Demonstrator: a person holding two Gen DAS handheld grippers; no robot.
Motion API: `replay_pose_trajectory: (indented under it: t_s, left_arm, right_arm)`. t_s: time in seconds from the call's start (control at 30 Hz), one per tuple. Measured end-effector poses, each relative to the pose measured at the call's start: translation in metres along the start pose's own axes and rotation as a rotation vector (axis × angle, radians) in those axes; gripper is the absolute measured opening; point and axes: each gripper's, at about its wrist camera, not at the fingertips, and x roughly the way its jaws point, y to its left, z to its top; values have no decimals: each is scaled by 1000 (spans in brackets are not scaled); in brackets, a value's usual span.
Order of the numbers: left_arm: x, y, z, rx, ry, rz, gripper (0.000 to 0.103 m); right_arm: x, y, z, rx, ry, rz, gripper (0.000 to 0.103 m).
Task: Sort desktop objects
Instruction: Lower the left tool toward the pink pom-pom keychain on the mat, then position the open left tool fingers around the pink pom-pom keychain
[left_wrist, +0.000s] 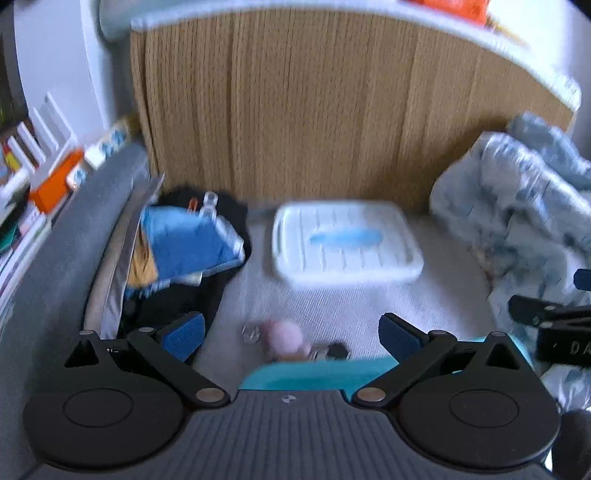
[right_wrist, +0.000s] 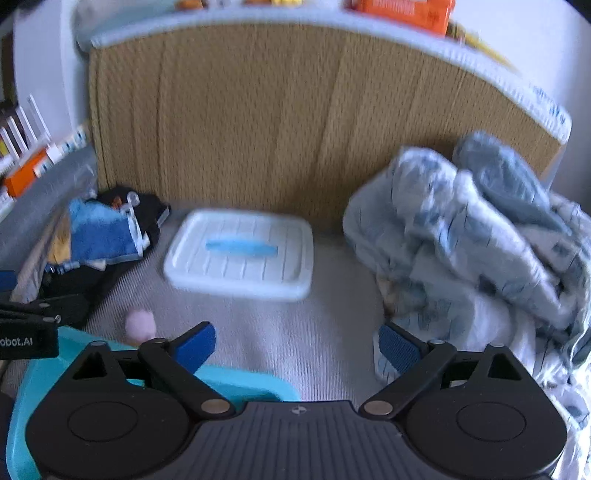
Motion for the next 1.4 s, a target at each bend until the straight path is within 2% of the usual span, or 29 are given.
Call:
replay_pose_trajectory:
  t_s: [0.5, 0.63, 1.4]
  left_arm:
    - [11, -2, 10, -5, 62, -20, 103]
    - [15, 4, 14, -41, 76, -30, 103]
    - [59, 21, 28, -64, 186, -32, 103]
  right_arm:
    - [17, -2, 6, 7, 37, 9, 92]
    - [22, 1, 8, 4, 50, 15, 92]
    - [64, 6, 15, 6, 153, 53, 92]
